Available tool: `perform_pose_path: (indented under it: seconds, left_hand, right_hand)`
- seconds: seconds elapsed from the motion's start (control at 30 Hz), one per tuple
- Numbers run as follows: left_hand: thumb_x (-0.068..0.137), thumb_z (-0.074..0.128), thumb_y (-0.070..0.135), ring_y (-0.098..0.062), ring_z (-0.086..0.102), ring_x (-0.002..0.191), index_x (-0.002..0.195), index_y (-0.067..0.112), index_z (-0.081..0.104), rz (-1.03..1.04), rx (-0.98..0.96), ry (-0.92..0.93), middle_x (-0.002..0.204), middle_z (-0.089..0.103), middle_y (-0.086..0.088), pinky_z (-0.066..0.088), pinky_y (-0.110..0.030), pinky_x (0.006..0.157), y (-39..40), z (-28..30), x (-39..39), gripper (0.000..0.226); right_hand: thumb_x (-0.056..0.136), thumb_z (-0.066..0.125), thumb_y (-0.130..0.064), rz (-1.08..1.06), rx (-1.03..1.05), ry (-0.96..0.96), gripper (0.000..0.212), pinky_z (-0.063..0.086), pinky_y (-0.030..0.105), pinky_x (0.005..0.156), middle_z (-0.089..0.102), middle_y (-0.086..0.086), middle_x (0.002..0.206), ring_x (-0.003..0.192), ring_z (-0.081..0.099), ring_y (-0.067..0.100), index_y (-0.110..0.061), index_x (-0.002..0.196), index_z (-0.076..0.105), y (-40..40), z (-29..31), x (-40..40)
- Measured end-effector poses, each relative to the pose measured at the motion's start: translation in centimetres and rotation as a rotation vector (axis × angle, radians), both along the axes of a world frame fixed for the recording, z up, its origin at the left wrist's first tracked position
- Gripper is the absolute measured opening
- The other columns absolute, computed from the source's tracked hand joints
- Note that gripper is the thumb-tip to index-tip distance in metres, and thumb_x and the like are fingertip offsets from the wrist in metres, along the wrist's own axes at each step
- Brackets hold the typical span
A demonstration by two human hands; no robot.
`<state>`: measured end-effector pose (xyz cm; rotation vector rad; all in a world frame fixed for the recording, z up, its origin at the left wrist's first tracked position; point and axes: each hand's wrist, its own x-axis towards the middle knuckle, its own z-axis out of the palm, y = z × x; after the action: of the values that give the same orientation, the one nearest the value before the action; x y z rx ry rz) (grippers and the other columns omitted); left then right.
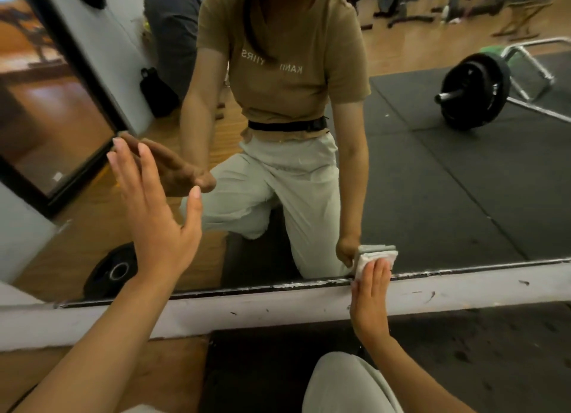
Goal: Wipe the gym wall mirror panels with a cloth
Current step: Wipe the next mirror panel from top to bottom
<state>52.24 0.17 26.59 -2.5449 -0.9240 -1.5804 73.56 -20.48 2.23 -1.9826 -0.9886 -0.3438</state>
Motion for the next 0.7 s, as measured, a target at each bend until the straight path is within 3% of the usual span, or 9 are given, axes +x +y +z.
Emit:
perform_pose_path:
  seconds: [0.07,0.13,0.23,0.3,0.37,0.43,0.53,0.6,0.7]
  left_hand:
    - [0.101,0.054,0.026,-0.033,-0.009,0.149,0.153,-0.004,0.012,0.001,0.018,-0.016,0.158,0.000,-0.036,0.007,-0.056,0.122,0.1,-0.1,0.1,0.073]
    - [0.101,0.054,0.025,-0.035,-0.008,0.148,0.152,-0.007,0.013,0.007,0.026,-0.025,0.156,0.002,-0.038,0.006,-0.056,0.122,0.2,-0.1,0.3,0.072]
    - [0.101,0.055,0.022,-0.034,-0.009,0.148,0.151,-0.009,0.013,0.008,0.012,-0.034,0.156,0.002,-0.039,0.005,-0.057,0.122,0.1,0.0,0.6,0.073]
    - [0.100,0.056,0.019,-0.034,-0.009,0.148,0.151,-0.011,0.012,0.003,-0.003,-0.041,0.156,0.001,-0.039,0.004,-0.057,0.122,-0.1,0.0,0.6,0.074]
    - [0.100,0.057,0.018,-0.035,-0.009,0.148,0.151,-0.012,0.012,0.004,-0.012,-0.043,0.156,0.001,-0.039,0.005,-0.058,0.122,-0.2,0.0,0.6,0.074]
    - [0.100,0.056,0.019,-0.035,-0.008,0.148,0.150,-0.012,0.012,0.006,-0.015,-0.042,0.156,0.002,-0.039,0.005,-0.058,0.121,-0.2,0.1,0.6,0.074]
    - [0.100,0.056,0.020,-0.034,-0.008,0.147,0.150,-0.013,0.012,0.009,-0.015,-0.048,0.156,0.002,-0.040,0.006,-0.057,0.122,-0.2,0.1,0.6,0.074]
    - [0.101,0.055,0.023,-0.032,-0.009,0.148,0.151,-0.010,0.012,0.014,-0.018,-0.049,0.157,0.001,-0.038,0.005,-0.056,0.122,-0.1,0.0,0.5,0.074]
    - [0.102,0.053,0.026,-0.031,-0.009,0.149,0.152,-0.008,0.011,0.012,-0.020,-0.036,0.158,0.001,-0.036,0.006,-0.056,0.122,0.0,0.0,0.4,0.074]
  right_hand:
    - [0.108,0.027,-0.022,0.109,0.097,-0.148,0.062,0.001,0.052,0.122,-0.015,-0.003,0.165,0.152,-0.011,0.018,-0.025,0.157,-0.010,0.6,2.7,0.8]
    - [0.109,0.025,-0.020,0.150,0.224,-0.359,0.055,-0.004,0.043,0.124,-0.005,-0.006,0.166,0.153,-0.003,0.017,-0.025,0.159,0.001,2.2,8.3,2.8]
    - [0.106,0.037,-0.012,0.063,0.406,-0.586,0.061,-0.002,0.040,0.123,0.002,-0.011,0.165,0.152,0.003,0.013,-0.027,0.158,0.009,4.7,18.1,4.3]
    - [0.103,0.041,-0.006,0.021,0.433,-0.648,0.066,-0.001,0.042,0.122,-0.001,-0.009,0.166,0.152,0.001,0.016,-0.028,0.158,0.011,5.7,20.7,4.3]
    - [0.101,0.040,0.001,0.031,0.375,-0.689,0.067,0.001,0.044,0.122,-0.002,-0.005,0.166,0.153,0.000,0.020,-0.026,0.157,0.016,5.7,19.2,3.6]
    - [0.092,0.041,0.009,0.108,0.217,-0.763,0.078,0.003,0.044,0.123,-0.001,-0.002,0.166,0.153,0.001,0.021,-0.023,0.158,0.014,4.8,13.7,2.9]
    - [0.070,0.065,0.004,0.296,-0.259,-0.998,0.110,-0.001,0.040,0.123,-0.005,-0.001,0.166,0.153,-0.001,0.018,-0.020,0.159,0.004,2.2,3.7,2.7]
    - [0.054,0.083,-0.005,0.400,-0.537,-1.042,0.133,-0.005,0.038,0.123,-0.008,-0.001,0.166,0.153,-0.005,0.017,-0.017,0.158,0.001,1.2,0.3,3.1]
    - [0.053,0.086,-0.008,0.417,-0.572,-1.021,0.134,-0.006,0.038,0.123,-0.004,-0.001,0.166,0.152,-0.006,0.016,-0.017,0.158,0.002,1.4,0.5,3.1]
